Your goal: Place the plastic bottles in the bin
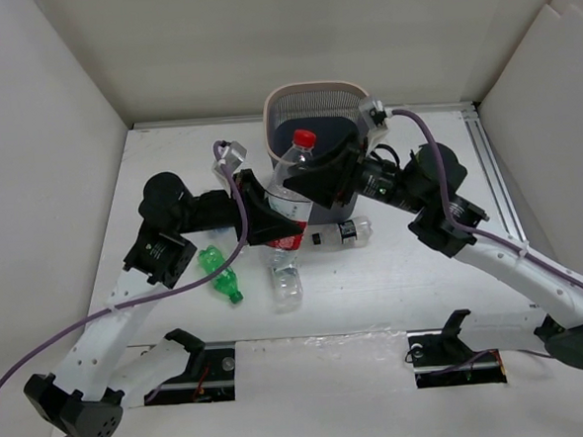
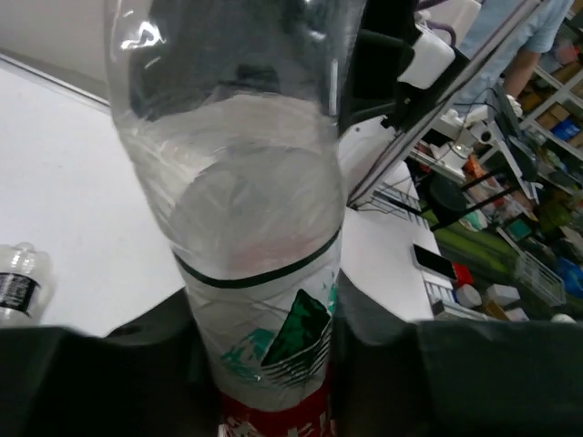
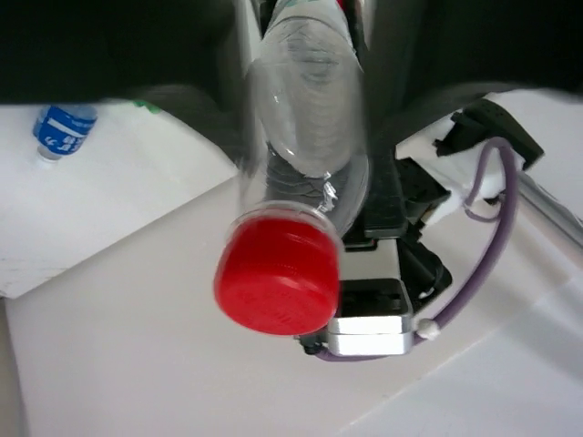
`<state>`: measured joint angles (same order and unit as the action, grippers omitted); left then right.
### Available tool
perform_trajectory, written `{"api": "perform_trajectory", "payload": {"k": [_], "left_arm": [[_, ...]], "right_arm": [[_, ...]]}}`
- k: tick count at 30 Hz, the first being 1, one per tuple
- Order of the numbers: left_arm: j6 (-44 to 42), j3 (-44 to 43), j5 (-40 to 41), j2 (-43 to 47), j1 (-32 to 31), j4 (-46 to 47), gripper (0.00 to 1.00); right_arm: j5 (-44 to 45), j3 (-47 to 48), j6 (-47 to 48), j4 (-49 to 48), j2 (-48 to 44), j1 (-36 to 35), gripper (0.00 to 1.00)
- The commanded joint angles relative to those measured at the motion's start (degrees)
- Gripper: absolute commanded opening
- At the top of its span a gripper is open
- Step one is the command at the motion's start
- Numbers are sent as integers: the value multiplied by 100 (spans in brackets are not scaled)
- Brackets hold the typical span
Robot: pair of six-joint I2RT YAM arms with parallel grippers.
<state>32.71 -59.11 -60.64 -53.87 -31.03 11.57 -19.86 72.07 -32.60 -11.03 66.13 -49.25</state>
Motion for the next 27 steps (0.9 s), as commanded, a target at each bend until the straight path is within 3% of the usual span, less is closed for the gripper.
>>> {"api": "perform_trajectory", "payload": {"k": [1,2,3,10,18,19,21,22,23,27], "left_arm": [[236,-64,452,218,18,707,11],[27,-170,666,166,18,375,7],[-36,-388,885,166,18,224,7],[-536,-2127,3434,-1177,18,-867,2],[-1266,-3826,4517,-3058,18,-499,6],[-1424,-3905,4578,-3216,18,-333,11],[-1478,-4108,4683,-3647,18,-261,62],[-1478,-4204,4876,-3779,18,-261,92],[-1478,-4518,4878,-4050,18,-409,100],[-1478,-5276,4966,-4404,18,-1173,100]], "right_arm": [[183,360,69,-541,32,-40,42],[428,360,70,-541,32,-40,65],[604,360,148,-332,-134,-40,97],[3785,132,386,1644,-1389,12,100],[4350,-387,334,2745,-2323,12,100],[4350,-439,333,2807,-2385,12,100],[4402,-492,264,3035,-2490,12,100],[4559,-492,211,3167,-2491,12,100],[4622,-492,149,3342,-2491,12,100],[5384,-431,-684,4467,-2149,12,100]]}}
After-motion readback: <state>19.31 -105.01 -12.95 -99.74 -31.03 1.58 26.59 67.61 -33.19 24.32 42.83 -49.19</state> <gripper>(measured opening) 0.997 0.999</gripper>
